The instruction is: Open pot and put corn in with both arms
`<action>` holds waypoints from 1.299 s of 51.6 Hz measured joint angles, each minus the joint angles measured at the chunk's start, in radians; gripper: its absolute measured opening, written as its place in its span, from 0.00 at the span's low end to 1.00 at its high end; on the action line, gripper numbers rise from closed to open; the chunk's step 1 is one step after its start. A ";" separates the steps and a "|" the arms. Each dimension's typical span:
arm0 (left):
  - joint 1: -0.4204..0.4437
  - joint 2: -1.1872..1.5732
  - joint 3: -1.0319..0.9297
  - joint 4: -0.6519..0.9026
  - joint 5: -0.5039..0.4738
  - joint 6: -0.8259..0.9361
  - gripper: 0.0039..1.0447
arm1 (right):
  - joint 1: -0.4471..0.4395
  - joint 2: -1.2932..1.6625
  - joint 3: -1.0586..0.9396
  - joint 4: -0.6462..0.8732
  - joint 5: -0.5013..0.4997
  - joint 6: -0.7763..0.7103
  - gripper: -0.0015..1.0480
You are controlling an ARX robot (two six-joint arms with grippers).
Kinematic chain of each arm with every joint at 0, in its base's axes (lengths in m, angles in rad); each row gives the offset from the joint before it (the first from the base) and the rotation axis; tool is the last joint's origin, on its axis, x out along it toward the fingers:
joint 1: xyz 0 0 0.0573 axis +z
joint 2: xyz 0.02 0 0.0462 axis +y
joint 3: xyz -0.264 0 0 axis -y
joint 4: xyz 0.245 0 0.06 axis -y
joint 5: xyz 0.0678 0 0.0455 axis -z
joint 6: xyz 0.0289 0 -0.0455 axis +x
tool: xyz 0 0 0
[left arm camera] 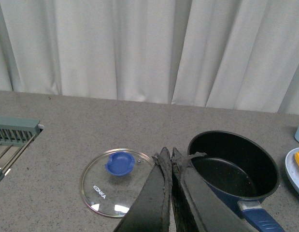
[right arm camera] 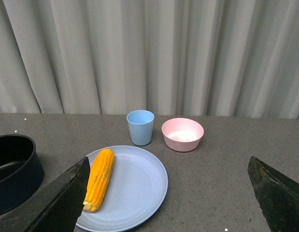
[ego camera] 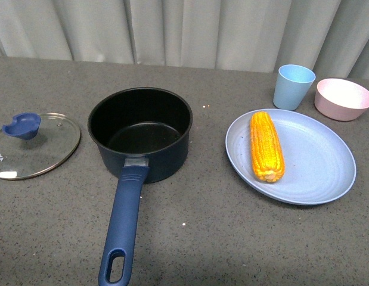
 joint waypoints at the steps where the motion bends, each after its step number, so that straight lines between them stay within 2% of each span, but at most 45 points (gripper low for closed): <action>1: 0.000 -0.006 0.000 -0.005 0.000 0.000 0.04 | 0.000 0.000 0.000 0.000 0.000 0.000 0.91; 45: 0.000 -0.336 0.000 -0.328 0.000 0.000 0.04 | 0.000 0.000 0.000 0.000 0.000 0.000 0.91; 51: 0.000 -0.472 0.000 -0.489 0.000 0.000 0.04 | 0.000 0.000 0.000 0.000 0.000 0.000 0.91; 61: 0.000 -0.501 0.000 -0.500 0.000 0.000 0.04 | 0.000 0.000 0.000 0.000 0.000 0.000 0.91; 64: 0.000 -0.501 0.000 -0.500 0.000 -0.001 0.09 | 0.000 0.000 0.000 0.000 0.002 0.000 0.91; 67: 0.000 -0.502 0.000 -0.500 0.000 0.000 0.18 | 0.049 0.036 0.022 -0.054 0.166 -0.030 0.91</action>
